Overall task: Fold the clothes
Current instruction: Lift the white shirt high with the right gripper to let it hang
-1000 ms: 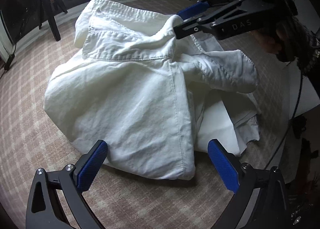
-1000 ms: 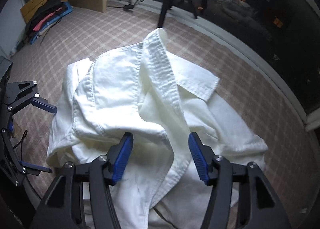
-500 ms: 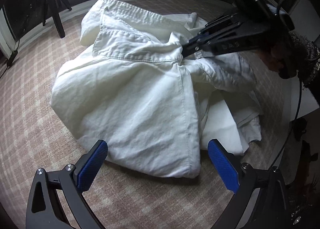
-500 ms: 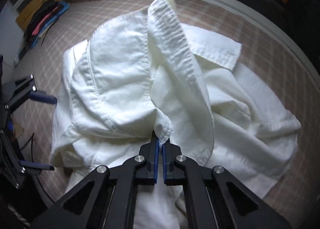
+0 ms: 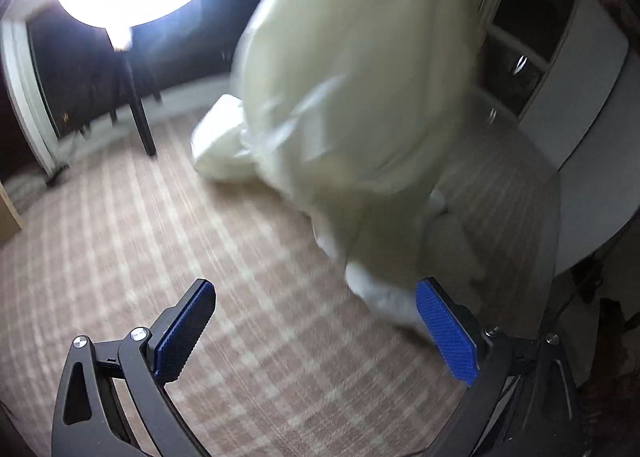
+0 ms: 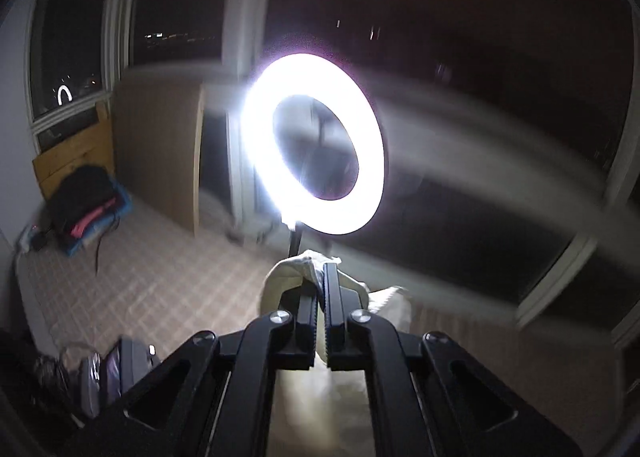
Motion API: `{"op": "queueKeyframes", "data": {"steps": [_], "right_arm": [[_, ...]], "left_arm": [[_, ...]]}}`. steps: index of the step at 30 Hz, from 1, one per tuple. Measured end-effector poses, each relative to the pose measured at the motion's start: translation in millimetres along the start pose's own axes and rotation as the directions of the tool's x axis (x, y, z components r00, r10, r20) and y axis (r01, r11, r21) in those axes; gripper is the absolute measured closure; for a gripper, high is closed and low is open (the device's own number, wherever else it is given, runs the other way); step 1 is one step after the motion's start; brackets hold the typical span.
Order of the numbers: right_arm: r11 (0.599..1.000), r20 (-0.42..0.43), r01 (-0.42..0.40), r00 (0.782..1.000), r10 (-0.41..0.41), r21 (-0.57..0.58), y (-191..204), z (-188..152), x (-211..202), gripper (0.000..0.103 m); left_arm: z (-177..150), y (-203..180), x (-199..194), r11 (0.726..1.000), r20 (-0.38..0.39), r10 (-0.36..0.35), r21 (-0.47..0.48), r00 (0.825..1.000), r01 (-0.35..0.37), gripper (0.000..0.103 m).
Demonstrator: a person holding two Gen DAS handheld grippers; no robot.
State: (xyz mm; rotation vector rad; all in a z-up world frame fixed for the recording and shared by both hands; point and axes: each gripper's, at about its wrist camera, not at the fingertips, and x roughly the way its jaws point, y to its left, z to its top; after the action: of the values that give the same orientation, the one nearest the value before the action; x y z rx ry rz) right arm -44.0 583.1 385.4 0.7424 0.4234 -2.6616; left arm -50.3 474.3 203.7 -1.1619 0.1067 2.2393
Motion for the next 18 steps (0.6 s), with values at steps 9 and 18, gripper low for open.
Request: {"op": "queueKeyframes", "data": {"steps": [9,18], "right_arm": [[0.986,0.171,0.123,0.98,-0.103,-0.111,100.9,132.2,-98.3,0.101],[0.97,0.251,0.232,0.945,-0.208,-0.07,169.6,188.3,-154.0,0.101]], "left_arm": [[17.3,28.5,-110.5,0.999,0.255,0.038,-0.003,0.966,-0.038,0.002],[-43.1,74.9,-230.8,0.996,0.383,0.038,-0.087,0.923,-0.005,0.001]]}}
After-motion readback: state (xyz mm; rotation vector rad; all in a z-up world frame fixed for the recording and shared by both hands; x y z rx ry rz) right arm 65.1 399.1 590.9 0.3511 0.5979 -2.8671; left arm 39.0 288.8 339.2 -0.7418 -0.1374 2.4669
